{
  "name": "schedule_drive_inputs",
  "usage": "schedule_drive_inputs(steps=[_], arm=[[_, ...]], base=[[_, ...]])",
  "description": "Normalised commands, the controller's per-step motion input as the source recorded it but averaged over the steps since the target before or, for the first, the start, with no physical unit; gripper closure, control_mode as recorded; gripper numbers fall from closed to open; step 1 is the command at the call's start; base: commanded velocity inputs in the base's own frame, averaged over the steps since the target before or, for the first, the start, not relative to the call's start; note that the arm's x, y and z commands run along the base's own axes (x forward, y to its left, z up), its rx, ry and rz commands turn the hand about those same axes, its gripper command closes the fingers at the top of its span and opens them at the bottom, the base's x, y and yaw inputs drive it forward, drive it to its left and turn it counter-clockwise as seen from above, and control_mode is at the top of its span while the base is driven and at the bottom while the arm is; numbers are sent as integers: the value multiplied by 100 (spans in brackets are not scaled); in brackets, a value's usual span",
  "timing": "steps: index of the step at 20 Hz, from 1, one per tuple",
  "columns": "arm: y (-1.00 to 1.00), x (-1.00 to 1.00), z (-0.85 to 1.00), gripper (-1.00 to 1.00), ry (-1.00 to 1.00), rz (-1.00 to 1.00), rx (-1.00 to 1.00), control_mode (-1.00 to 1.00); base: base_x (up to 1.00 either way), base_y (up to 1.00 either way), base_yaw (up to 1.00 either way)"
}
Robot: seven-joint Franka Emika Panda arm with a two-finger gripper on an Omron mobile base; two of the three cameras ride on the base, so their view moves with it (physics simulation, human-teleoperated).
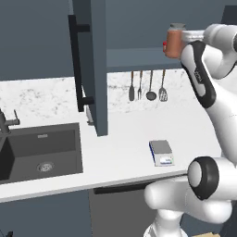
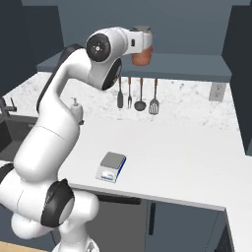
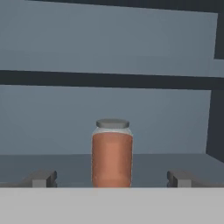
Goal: Pick the honey bottle and place it on the digital scale for weighing, and close the cabinet.
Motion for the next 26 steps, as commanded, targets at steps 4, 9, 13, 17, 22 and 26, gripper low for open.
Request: schedule_drive_inputs(steps=[4,9,13,17,22,26], arm=[[0,46,9,-100,0,0,0,-100],[0,54,0,-100,6,0,0,-100],[0,41,13,-100,2,0,0,-100],[0,31,21,-100,0,0,0,-100],[-1,25,5,-100,0,0,0,-100],[-6,26,-5,-100,2,0,0,-100]], base=[[0,0,0],[0,0,0],[0,0,0],[0,0,0],[0,0,0],[0,0,0]])
